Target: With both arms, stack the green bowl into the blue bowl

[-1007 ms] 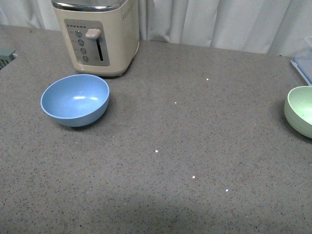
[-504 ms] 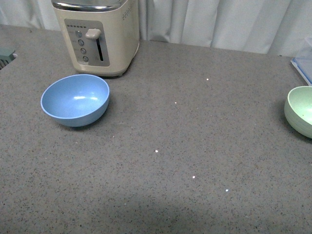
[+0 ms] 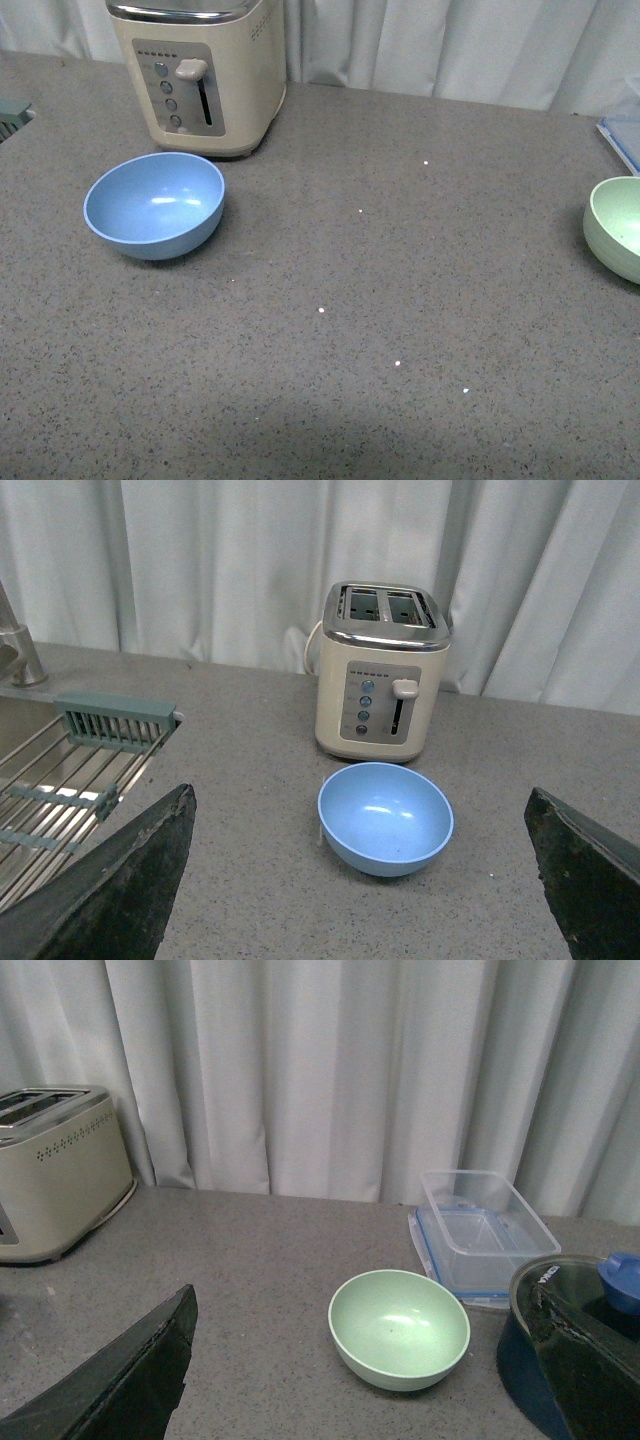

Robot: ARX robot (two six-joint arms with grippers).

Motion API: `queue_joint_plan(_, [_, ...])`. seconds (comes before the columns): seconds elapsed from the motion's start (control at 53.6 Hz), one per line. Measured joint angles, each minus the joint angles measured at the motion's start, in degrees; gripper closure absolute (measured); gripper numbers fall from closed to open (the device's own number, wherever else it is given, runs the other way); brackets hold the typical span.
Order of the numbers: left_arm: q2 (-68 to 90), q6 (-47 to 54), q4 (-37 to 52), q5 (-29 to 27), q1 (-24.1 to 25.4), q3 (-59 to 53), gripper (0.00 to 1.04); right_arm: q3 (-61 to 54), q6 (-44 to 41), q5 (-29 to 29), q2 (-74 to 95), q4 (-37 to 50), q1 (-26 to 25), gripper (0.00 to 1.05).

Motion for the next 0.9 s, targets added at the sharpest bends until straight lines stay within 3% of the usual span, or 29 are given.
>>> queue_joint_plan(0.895, [0.00,0.00,-0.02,0.00,0.00,0.00,0.06,0.00,-0.02,0.00,0.00,0.00,0.00,0.09])
